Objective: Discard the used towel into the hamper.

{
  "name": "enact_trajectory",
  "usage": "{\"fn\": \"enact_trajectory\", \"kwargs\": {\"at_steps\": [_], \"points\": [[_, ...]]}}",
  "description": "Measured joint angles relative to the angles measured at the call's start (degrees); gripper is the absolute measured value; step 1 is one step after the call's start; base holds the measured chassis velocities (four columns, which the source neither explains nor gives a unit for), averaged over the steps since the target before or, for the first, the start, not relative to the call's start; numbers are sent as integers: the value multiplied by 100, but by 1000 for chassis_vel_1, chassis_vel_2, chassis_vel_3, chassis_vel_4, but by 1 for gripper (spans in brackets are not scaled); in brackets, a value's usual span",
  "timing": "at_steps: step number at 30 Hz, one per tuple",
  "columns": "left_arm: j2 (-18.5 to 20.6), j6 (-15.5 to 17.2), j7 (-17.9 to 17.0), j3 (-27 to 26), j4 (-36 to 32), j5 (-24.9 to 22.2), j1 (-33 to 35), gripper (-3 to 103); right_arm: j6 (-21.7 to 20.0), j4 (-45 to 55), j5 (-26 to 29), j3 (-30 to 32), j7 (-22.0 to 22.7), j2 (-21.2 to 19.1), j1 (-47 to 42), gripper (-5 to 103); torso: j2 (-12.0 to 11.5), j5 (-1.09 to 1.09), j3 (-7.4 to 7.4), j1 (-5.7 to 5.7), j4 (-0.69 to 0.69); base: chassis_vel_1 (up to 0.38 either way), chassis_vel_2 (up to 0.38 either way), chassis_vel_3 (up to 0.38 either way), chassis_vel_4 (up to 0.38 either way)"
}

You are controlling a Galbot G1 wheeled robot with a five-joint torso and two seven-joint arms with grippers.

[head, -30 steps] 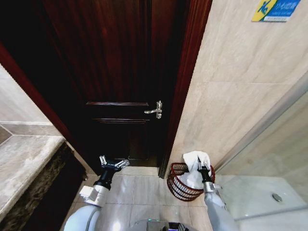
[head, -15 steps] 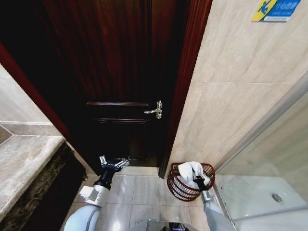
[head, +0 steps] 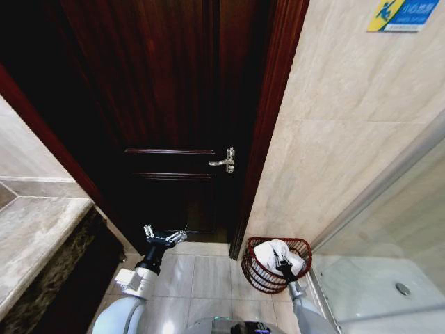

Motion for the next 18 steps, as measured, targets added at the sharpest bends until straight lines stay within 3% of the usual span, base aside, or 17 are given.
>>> {"fn": "enact_trajectory", "kwargs": {"at_steps": [12,18], "points": [[0,0,0,0,0,0,0,100,0,-615,-1043,114,57,-34,221,12,0,0,-1,-4,0,-41,31,33,-32],[0,0,0,0,0,0,0,100,-227,-554,-1880,154,155,-83,327,12,0,0,0,-2,1,0,0,0,0]]}}
